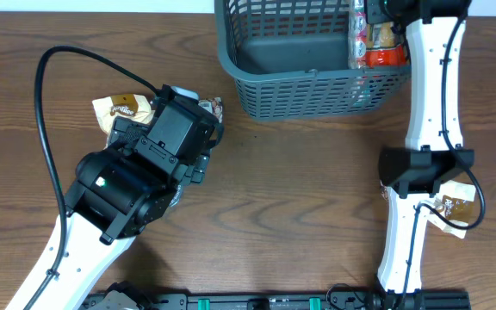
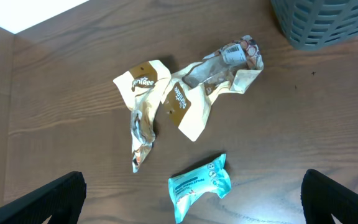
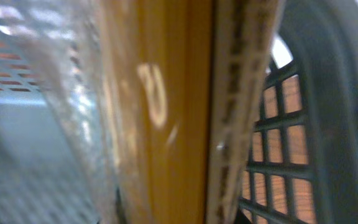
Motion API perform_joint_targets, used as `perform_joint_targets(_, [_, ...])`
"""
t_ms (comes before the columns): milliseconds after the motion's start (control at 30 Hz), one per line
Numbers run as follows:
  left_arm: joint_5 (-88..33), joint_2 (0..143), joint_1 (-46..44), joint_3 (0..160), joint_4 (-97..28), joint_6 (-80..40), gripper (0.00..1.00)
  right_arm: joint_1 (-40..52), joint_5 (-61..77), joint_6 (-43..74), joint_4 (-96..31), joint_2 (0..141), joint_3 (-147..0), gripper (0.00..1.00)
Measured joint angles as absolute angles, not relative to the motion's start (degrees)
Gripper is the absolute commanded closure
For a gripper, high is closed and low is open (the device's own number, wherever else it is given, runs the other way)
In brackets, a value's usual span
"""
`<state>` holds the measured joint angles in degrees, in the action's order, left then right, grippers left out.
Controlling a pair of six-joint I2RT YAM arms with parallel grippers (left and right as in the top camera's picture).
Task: Pack container
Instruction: 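Lift the spaghetti package into the basket and release it, then withdraw the right gripper and move it over the crumpled snack bag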
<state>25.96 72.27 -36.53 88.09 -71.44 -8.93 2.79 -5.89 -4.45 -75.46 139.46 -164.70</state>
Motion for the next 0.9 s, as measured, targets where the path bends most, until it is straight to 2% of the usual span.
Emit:
perform_joint_targets(133, [26.0,72.3,-36.5,88.1,-71.5,-8.9,0.01,2.7,-6.1,-2.5,-76.1,141.3,-164.6,0.97])
perform_joint_targets(200, [26.0,72.3,-36.5,88.1,-71.5,-8.9,0.01,2.7,-6.1,-1.5,-76.4,141.9,-164.5,0.91])
perform_joint_targets(233, [26.0,72.3,-36.5,88.1,-71.5,-8.9,0.02,2.7,-6.1,-1.0,-76.4,141.9,-164.5,0.85])
perform_joint_targets(267, [26.0,72.3,-36.5,88.1,-71.5,-8.9,0.01,2.7,-6.1,-0.6,-76.5,142.0,-164.5,0.73])
perform_joint_targets(300, [26.0,72.3,-36.5,88.1,-71.5,-9.0,0.01,2.7,-6.1,-0.3,-76.5,142.0,-164.5,0.66])
perform_joint_targets(367, [26.0,72.3,-36.5,88.1,-71.5,-8.9,0.01,2.7,-6.3,0.1,-76.2,142.0,-164.5,0.37])
perform_joint_targets(533, [26.0,72.3,-36.5,88.1,-71.5,-9.0,0.01,2.7,-6.5,0.8,-75.7,141.9,-164.9,0.16])
perform_joint_targets(633, [26.0,72.3,-36.5,88.1,-71.5,-8.9,0.01,2.7,-6.6,0.7,-75.8,141.9,-164.9,0.14])
perform_joint_targets(767, [26.0,72.3,-36.5,88.1,-71.6,-9.0,0.01,2.7,-6.7,-0.3,-76.0,141.6,-164.9,0.21])
perform_joint_targets(900, [26.0,72.3,-36.5,88.1,-71.6,-8.9,0.01,2.7,-6.7,-0.7,-75.9,139.4,-164.9,0.23])
